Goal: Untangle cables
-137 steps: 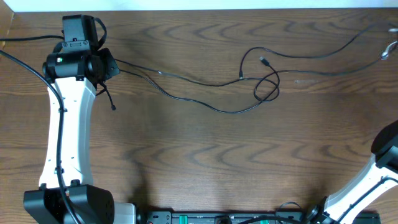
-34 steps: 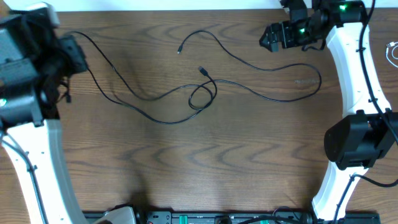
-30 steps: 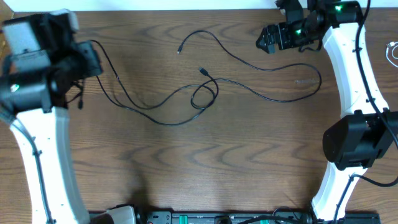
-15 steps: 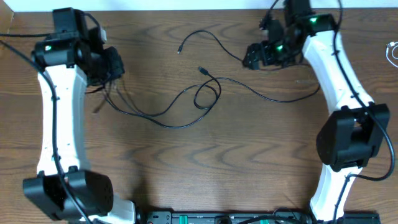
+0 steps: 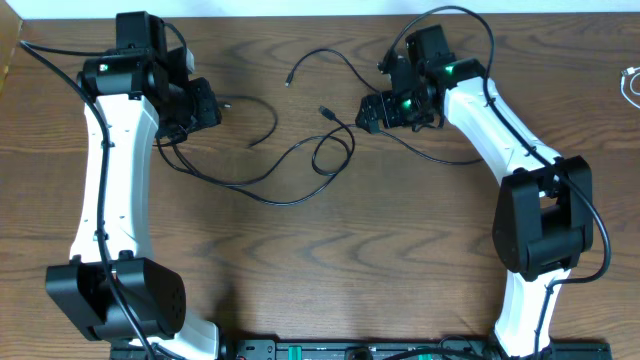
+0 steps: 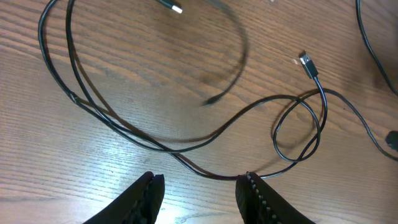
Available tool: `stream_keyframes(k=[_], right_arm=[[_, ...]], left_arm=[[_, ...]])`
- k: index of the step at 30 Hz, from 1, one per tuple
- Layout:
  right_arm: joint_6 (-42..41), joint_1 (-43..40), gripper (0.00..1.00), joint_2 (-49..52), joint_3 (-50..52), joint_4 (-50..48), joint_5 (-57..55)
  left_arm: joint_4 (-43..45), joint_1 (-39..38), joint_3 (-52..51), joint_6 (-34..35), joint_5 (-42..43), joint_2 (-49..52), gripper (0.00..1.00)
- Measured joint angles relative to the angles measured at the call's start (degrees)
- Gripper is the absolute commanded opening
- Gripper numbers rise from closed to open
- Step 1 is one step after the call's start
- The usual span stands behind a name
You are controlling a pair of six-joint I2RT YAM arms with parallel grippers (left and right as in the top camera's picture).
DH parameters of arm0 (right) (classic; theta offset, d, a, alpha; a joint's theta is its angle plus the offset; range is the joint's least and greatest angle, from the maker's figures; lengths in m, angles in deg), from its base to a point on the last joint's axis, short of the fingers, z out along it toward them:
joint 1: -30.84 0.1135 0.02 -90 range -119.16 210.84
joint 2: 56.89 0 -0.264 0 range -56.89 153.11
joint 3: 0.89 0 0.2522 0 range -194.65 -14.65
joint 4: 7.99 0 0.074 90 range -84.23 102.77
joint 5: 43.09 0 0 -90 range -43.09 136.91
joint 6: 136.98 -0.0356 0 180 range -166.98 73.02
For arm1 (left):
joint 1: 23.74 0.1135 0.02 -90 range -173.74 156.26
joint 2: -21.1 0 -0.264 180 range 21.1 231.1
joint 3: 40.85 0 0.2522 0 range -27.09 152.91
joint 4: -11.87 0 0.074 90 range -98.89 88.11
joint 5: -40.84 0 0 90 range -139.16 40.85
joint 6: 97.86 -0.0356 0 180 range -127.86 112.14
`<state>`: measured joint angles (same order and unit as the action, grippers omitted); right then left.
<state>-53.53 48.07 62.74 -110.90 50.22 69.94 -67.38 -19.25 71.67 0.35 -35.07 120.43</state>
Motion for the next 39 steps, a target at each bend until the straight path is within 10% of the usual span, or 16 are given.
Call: stream_keyframes(k=[12,39], right_arm=[[-13.2,7.0,0.36,0.0,7.5,-7.2,-0.8],[-22.0,12.0,0.22,5.2,9.2,-17.1,-5.9]], left_arm=[[0.0,0.0,0.0,0.6,0.0,0.0,0.44],[0.0,0.0,0.0,0.8,0.0,0.0,0.44]])
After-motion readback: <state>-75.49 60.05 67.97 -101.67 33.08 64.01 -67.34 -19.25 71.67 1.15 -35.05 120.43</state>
